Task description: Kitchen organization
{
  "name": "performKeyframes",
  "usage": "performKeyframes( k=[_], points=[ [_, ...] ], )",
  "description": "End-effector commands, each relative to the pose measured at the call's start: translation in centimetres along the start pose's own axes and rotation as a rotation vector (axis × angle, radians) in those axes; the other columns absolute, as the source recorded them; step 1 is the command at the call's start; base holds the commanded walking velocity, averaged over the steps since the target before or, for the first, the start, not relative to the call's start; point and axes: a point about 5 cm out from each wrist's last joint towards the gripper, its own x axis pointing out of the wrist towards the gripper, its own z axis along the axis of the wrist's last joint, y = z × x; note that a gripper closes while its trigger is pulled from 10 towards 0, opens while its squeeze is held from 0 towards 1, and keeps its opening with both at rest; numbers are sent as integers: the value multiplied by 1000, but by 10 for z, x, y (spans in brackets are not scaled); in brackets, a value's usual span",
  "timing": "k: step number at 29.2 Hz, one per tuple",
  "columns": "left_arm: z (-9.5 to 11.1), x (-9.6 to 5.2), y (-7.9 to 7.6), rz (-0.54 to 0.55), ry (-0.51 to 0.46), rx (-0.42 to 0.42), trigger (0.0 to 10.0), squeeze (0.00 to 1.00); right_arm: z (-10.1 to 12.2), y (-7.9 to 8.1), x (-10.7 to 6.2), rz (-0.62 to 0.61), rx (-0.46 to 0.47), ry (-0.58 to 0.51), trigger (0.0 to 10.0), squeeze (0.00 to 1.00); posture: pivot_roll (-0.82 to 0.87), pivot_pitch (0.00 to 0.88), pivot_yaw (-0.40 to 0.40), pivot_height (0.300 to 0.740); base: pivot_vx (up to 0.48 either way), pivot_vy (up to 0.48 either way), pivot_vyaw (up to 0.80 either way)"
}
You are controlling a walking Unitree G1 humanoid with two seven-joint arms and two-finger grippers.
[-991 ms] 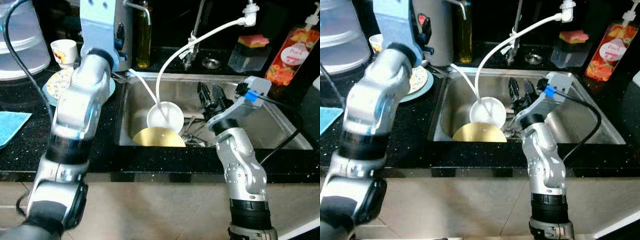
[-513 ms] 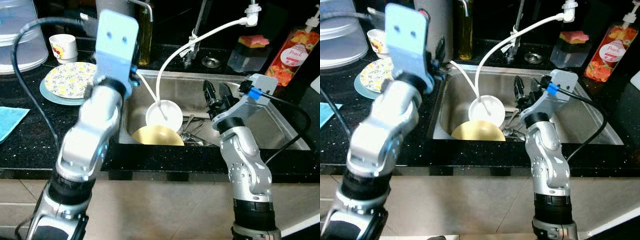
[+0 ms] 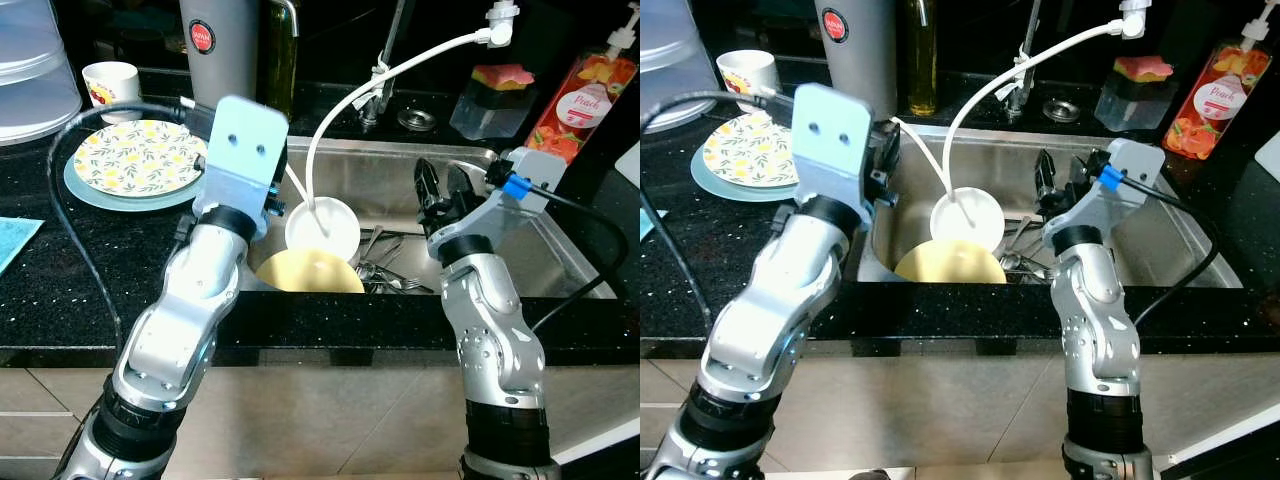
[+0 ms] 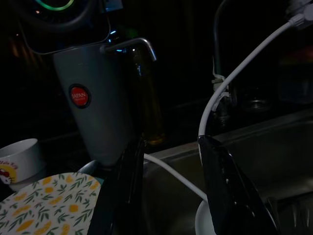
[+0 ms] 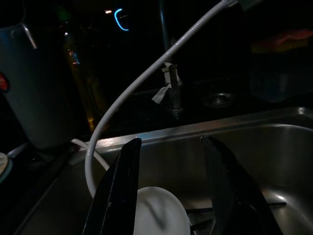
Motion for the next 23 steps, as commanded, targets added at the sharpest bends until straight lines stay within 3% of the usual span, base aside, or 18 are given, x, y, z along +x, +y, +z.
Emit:
performKeyframes(
  k=[1, 15, 23],
  points=[
    [-1, -4, -6, -26, -10, -12, 10000, 0, 6, -3, -2, -20, -23, -34, 10000, 0, 275, 76, -87, 740, 0, 0, 0],
    [-4, -5, -6, -17, -12, -33, 10000, 0, 8, -3, -1, -19, -17, -37, 10000, 0, 273, 79, -93, 740, 0, 0, 0],
    [-5, -6, -6, -11, -12, -32, 10000, 0, 8, -3, 0, -16, -18, -35, 10000, 0, 272, 79, -94, 740, -358, 0, 0]
  ],
)
